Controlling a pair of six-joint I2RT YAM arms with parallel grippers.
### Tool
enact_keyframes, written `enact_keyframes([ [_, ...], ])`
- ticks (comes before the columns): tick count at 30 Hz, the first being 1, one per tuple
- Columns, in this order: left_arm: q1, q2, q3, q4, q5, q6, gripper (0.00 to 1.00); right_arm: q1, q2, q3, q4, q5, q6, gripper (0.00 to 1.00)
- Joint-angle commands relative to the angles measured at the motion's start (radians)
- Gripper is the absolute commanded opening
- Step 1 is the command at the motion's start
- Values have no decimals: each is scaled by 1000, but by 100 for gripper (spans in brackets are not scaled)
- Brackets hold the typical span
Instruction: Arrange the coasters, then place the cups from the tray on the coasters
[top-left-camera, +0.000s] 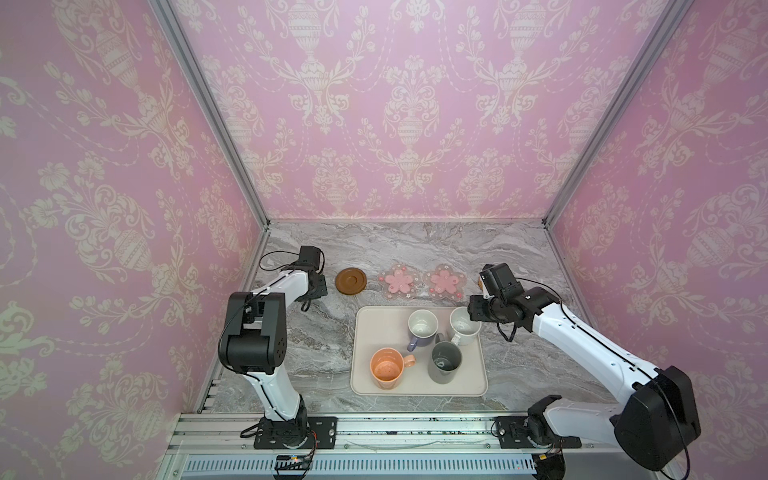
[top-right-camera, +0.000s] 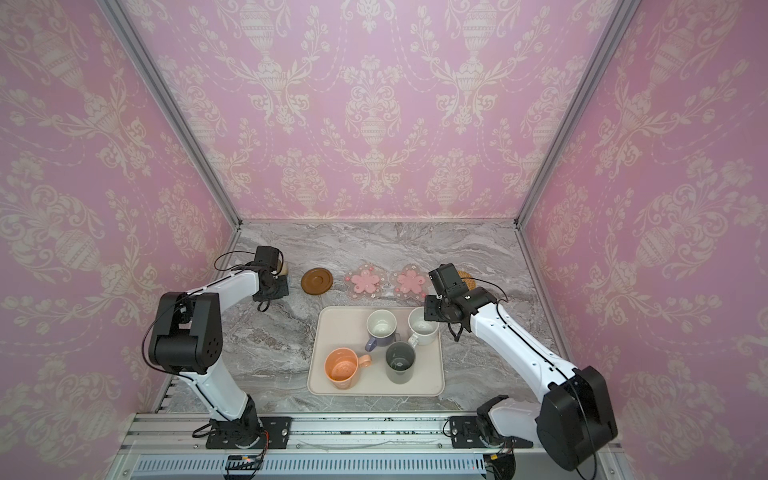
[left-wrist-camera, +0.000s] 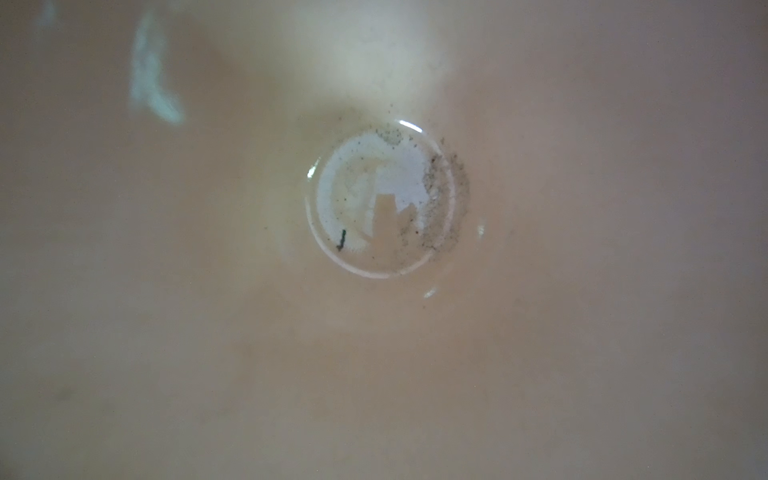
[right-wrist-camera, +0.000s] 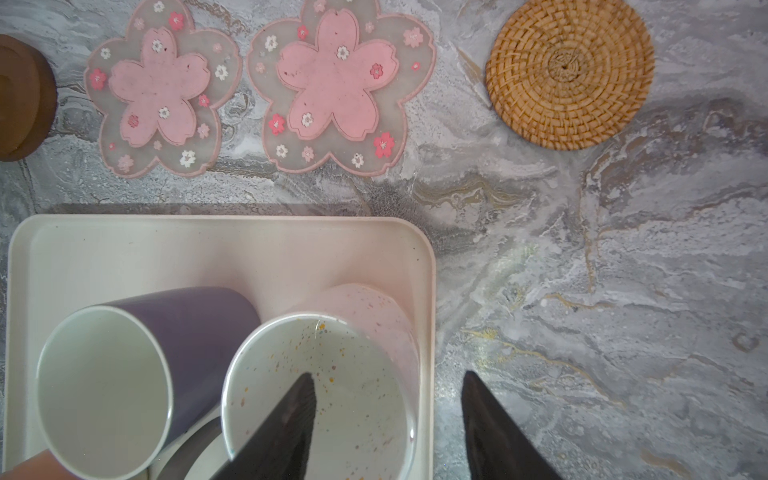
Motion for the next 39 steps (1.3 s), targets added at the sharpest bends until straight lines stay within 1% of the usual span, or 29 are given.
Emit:
enact_keyframes([
  [1,10,28,-11,-58,-24,22,7,8,16,35,-5,4,3,58],
  [5,25,15,-22,-76,-40,27,8,8,17,42,-6,3,3,58],
  [9,44,-27,-51,-71,-33,21,8,8,8,41,-11,5,5,58],
  [12,49,-57,-74,-70,-28,21,11,8,2,42,-12,5,6,58],
  [16,50,-47,-79,-88,-15,12,24,7,0,40,-8,-3,12,58],
  [21,50,-42,-76,-92,-2,5,36,8,-12,40,-14,-3,14,58],
  [23,50,-52,-73,-92,-1,1,44,9,-22,39,-21,6,11,58],
  [25,50,-68,-71,-96,0,0,47,8,-30,39,-28,16,8,58],
  [33,50,-170,-67,-133,-4,0,49,9,-50,32,-25,31,6,58],
  [39,50,-183,-39,-175,-37,12,49,7,-58,6,-7,13,17,58],
])
